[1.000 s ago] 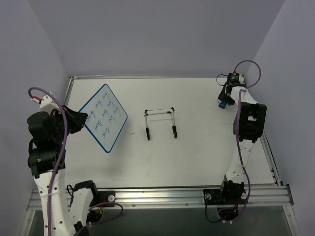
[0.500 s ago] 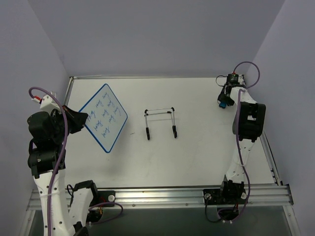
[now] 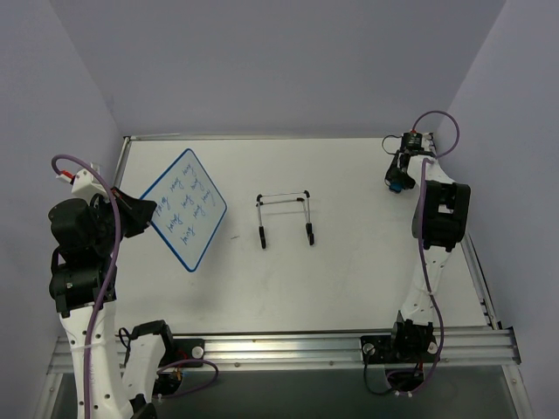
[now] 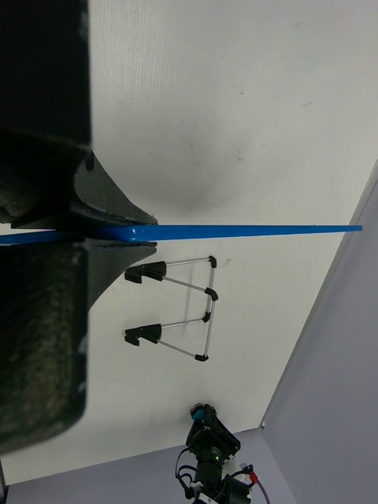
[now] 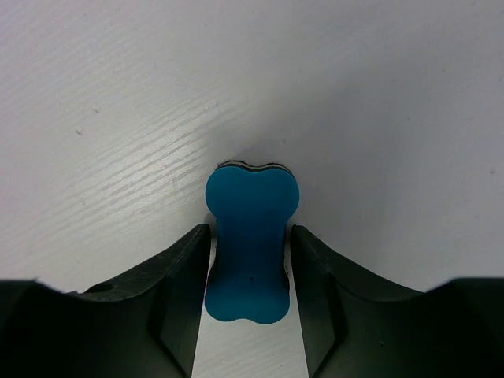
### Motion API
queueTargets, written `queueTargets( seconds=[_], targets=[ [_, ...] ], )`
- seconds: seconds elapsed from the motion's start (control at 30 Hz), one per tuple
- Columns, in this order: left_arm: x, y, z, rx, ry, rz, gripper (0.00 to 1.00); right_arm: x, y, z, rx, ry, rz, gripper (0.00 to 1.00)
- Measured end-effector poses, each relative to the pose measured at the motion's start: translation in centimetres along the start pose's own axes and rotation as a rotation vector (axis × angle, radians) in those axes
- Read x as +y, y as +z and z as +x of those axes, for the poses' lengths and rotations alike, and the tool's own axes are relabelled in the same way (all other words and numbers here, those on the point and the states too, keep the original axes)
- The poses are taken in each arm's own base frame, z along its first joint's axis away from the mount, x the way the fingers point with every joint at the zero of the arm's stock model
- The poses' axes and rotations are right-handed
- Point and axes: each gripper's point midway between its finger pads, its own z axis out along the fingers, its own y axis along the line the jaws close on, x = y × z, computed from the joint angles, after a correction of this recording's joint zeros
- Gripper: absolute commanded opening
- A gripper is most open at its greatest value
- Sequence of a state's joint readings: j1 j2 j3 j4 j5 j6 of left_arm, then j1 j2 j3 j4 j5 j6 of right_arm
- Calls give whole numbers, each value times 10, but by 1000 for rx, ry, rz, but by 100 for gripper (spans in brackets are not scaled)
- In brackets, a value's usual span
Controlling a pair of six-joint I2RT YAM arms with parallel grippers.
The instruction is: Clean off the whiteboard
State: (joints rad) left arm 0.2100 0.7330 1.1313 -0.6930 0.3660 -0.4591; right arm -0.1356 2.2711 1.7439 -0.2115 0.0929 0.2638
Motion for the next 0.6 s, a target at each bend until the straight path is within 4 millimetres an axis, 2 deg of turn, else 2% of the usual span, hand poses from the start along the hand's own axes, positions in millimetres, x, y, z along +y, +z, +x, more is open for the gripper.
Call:
queueTargets(
  seconds=[0.6],
  targets=[
    [-4,0,2,10,4,17,2,0,0,0,0,-4,1,41]
  ],
)
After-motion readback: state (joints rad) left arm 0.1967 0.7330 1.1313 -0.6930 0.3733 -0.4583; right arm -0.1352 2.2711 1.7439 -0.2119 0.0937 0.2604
